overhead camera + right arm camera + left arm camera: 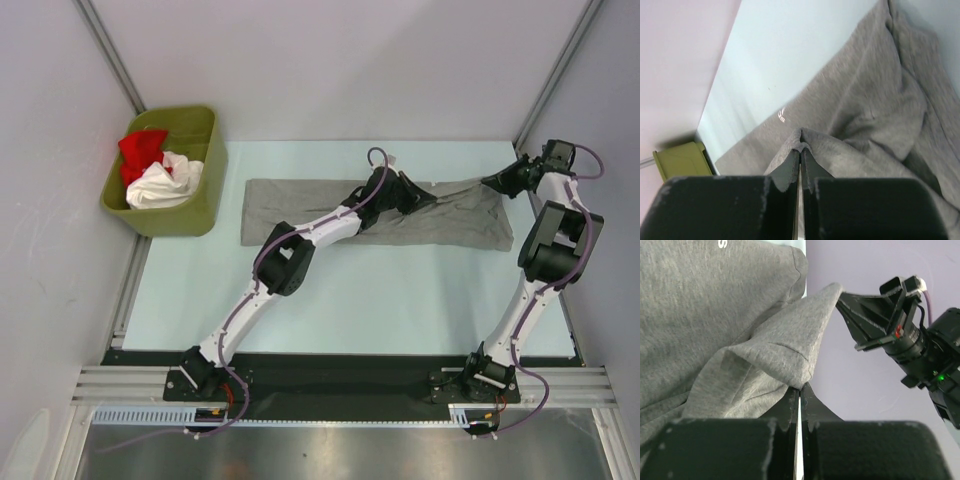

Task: Fold and stack the t-shirts
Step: Fold the tshirt

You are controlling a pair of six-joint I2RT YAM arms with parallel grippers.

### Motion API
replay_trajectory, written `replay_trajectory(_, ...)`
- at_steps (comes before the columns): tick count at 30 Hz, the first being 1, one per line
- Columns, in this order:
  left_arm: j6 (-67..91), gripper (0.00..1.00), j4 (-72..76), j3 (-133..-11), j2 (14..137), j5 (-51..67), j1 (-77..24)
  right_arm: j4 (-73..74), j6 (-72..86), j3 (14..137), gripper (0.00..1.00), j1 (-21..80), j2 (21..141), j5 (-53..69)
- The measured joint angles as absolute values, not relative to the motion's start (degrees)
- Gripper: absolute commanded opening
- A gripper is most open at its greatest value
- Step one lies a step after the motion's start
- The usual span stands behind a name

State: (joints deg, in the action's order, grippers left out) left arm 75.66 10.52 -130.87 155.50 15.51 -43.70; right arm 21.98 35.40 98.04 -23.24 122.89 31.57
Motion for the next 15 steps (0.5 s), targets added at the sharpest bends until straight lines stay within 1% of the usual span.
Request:
replay_trajectory(3, 76.6, 0.0, 11.0, -131.1, 155.8, 15.6, -43.6, 22.0, 35.8, 100.7, 0.0, -23.0, 125.4, 32.2)
replay_trajectory(9, 77.1, 0.0, 12.0, -130.2, 155.7, 17.4, -43.5, 22.8, 35.7, 100.7, 0.0, -22.2, 126.0, 32.5)
replay_trajectory(13, 76.9, 0.01, 12.8, -122.8, 152.8, 18.9, -43.5, 23.9, 34.8, 96.7, 0.0, -22.2, 124.0, 32.4)
replay_trajectory(15, 76.9, 0.0, 12.8, -121.3, 152.3, 19.9, -43.6, 24.8, 34.3, 94.0, 0.0, -22.8, 122.3, 32.4)
